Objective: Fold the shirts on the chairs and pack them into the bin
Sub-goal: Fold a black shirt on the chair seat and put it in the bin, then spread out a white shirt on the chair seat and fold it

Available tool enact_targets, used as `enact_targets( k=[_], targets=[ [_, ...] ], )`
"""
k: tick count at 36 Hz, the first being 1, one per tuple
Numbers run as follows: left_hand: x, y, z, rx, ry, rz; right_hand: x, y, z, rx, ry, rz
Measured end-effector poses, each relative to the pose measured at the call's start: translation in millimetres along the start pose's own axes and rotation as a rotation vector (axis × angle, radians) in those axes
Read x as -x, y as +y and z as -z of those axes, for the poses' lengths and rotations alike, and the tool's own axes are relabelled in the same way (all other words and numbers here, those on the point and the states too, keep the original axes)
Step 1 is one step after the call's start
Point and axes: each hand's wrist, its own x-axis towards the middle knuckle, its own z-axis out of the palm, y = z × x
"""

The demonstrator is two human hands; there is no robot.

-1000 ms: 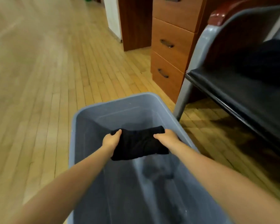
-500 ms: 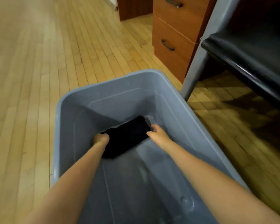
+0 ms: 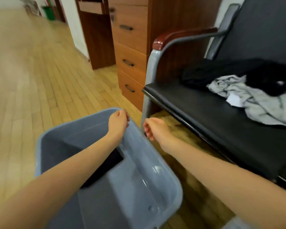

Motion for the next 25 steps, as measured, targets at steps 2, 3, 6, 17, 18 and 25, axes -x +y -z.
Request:
enact_targets(
  k=[2, 3, 6, 17, 18, 25],
  targets=[
    [30.9, 39.9, -24.2, 0.062, -0.108, -0.066, 30.6, -28.6, 43.2, -0.048, 0.093, 0.049],
    [47.7, 58.2, -38.9, 0.094, -0.157, -0.093, 46.0, -41.5, 67.4, -0.066, 0.141, 0.076],
    [93.7, 104.4, -79.5, 0.164, -0.295, -0.146, 85.2, -67.2, 131.9, -0.100, 0.268, 0.130],
    [291.1, 194.4, -267.4, 0.086, -0.822, -0.210, 279.0, -59.6, 376.6, 0.018, 0.763, 0.135],
    [304.5, 195.0, -282.0, 0.047, -0.855, -0.215, 291.0, -51.2, 393.8, 0.046, 0.800, 0.114],
    [374.3, 183.1, -364.1, -0.225, -1.026, -0.400, 358.0, 22.4, 495.2, 0.176, 1.097, 0.063]
  ],
)
